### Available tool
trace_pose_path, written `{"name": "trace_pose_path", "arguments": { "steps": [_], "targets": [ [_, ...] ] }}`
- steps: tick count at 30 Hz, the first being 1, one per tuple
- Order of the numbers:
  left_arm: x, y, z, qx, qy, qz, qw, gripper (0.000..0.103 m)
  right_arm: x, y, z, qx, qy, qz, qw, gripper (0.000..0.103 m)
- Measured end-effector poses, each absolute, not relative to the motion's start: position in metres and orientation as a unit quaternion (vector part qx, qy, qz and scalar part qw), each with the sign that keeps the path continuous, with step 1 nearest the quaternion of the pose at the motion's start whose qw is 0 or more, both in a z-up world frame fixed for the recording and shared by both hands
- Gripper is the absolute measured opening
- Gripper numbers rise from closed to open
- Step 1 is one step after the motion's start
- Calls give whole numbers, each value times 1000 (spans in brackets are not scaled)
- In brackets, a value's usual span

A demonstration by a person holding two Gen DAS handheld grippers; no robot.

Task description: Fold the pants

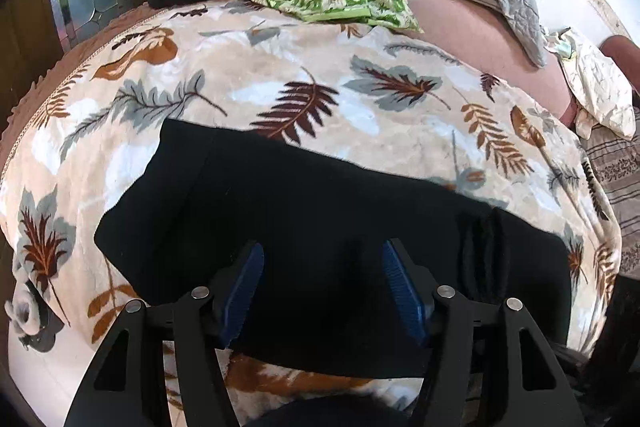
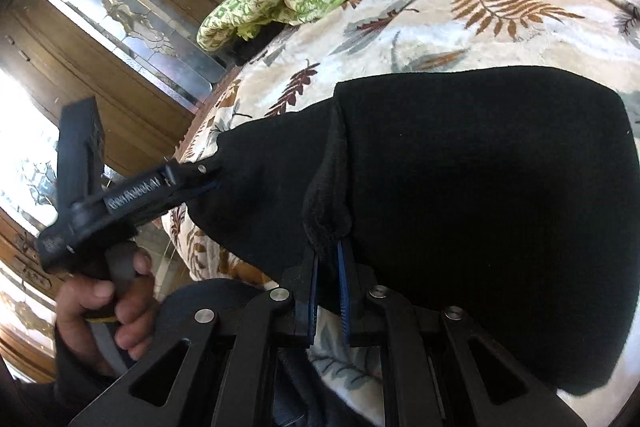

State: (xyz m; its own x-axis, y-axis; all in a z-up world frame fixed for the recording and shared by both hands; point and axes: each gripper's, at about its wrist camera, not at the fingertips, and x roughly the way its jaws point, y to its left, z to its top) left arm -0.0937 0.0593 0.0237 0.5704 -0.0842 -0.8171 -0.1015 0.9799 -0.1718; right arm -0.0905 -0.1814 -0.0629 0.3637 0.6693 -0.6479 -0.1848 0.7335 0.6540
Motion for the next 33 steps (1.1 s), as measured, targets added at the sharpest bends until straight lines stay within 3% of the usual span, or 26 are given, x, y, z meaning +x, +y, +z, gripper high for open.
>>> {"name": "trace_pose_path", "arguments": {
  "steps": [5,8,10,12,14,16,17,18,20,22,28,33],
  "targets": [
    [-97,35,39,-53,458,-25,887,61,-101,-204,-48,312,481,303,761,20],
    [-106,8,53,-12,429,-101,898,61,-124,-226,-16,286,455,307,786,24],
    [-118,-19,63,43,394,-153,905,61,-141,-252,-7,248,453,250,819,41],
    [-126,-43,66,91,375,-191,902,62,-153,-276,-7,231,451,189,841,41],
    [-129,-57,63,104,379,-218,893,61,-159,-301,-12,267,436,165,843,39],
    [-126,-67,52,84,419,-243,871,40,-158,-303,-13,234,433,133,861,18],
    [-123,-67,46,76,437,-243,863,20,-157,-300,-14,220,436,132,862,13],
    [-118,-68,33,72,472,-220,851,14,-153,-293,-17,210,443,145,859,5],
    [-105,-60,8,70,526,-154,834,8,-147,-276,-26,181,465,153,853,3],
    [-104,-53,-5,55,532,-137,834,8,-136,-266,-47,154,506,132,838,0],
    [-111,-71,2,55,516,-103,849,6,-139,-294,-50,244,492,143,824,0],
    [-112,-57,28,-18,458,-135,878,19,-115,-301,-26,226,442,120,860,6]
  ]
}}
